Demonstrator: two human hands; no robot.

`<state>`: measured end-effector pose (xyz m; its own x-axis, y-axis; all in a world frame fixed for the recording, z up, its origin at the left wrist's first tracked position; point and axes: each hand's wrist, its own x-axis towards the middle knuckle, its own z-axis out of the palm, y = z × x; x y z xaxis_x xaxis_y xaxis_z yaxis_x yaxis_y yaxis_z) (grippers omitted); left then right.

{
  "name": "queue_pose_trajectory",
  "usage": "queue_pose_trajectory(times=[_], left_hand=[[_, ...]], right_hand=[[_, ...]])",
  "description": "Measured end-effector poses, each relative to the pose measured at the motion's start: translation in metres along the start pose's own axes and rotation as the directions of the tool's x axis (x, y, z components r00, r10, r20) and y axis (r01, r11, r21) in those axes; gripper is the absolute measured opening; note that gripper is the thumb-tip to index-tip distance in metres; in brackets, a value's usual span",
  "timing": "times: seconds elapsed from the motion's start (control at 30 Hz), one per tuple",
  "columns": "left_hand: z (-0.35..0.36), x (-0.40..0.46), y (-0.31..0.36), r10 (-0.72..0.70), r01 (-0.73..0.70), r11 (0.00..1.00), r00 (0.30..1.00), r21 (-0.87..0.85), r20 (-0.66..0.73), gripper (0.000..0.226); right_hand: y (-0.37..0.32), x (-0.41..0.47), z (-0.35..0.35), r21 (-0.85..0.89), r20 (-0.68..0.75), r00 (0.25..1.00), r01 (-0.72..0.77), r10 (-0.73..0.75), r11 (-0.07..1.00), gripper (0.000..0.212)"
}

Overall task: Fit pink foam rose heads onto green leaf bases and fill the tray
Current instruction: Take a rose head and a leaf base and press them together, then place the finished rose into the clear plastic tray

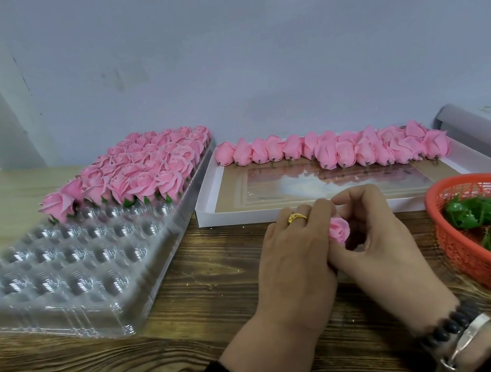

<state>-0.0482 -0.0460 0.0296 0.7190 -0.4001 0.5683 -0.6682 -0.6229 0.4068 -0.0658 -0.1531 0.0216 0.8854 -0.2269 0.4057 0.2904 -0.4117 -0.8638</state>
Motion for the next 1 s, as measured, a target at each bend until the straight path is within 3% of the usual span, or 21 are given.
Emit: queue_pose_trajectory(times=[0.47, 1.0], left_hand=[[0.0018, 0.0000, -0.0023, -0.017, 0.017, 1.000, 1.000, 0.018, 0.020, 0.029], [0.0014, 0.0010, -0.0071, -0.028, 0.031, 0.997, 0.998, -0.076, 0.050, 0.031]], right_hand=[[-0.0030, -0.0010, 0.0021, 0.144, 0.004, 0.992, -0.128, 0.129, 0.981, 0.045], [-0.0025, -0.0019, 0.0050, 0.171, -0.018, 0.994, -0.104, 0.109, 0.980, 0.043]])
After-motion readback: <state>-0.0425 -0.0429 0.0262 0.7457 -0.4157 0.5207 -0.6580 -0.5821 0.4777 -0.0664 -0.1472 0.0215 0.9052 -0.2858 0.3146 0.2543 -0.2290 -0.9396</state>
